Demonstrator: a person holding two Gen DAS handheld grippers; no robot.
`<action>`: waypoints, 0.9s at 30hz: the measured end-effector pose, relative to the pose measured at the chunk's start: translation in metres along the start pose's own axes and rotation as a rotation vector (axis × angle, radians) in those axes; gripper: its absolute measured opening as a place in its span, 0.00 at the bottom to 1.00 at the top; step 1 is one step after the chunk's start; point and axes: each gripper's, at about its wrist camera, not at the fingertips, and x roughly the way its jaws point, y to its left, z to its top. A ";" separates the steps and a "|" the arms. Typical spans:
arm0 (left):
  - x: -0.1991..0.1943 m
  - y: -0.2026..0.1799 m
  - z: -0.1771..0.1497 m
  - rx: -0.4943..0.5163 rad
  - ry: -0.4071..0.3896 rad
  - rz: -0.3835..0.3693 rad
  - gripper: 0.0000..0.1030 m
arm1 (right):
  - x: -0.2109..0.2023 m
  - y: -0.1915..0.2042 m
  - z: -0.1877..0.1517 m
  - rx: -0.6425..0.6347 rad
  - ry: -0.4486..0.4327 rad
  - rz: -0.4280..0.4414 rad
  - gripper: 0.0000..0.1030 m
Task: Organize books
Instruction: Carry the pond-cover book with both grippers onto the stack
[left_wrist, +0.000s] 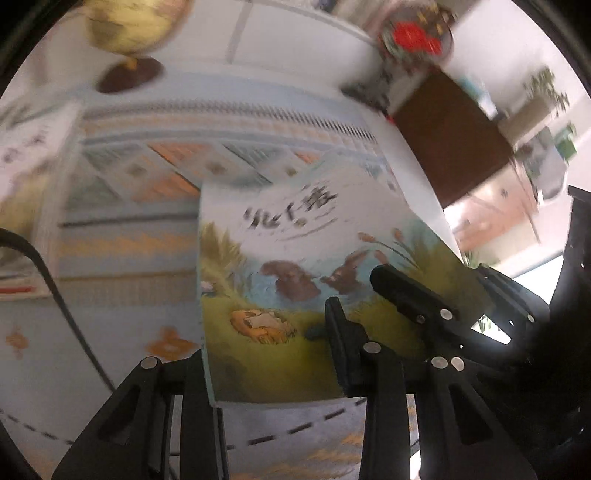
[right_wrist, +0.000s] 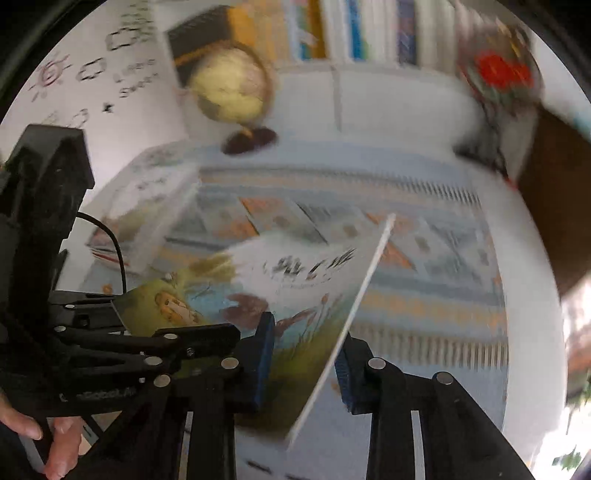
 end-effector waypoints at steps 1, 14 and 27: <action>-0.011 0.009 0.004 -0.012 -0.022 -0.002 0.29 | -0.001 0.011 0.011 -0.017 -0.022 0.003 0.30; -0.097 0.135 0.021 0.001 -0.123 -0.052 0.28 | 0.027 0.134 0.080 0.024 -0.115 0.109 0.31; -0.150 0.196 0.060 0.077 -0.257 -0.088 0.29 | 0.053 0.200 0.126 0.143 -0.176 0.204 0.31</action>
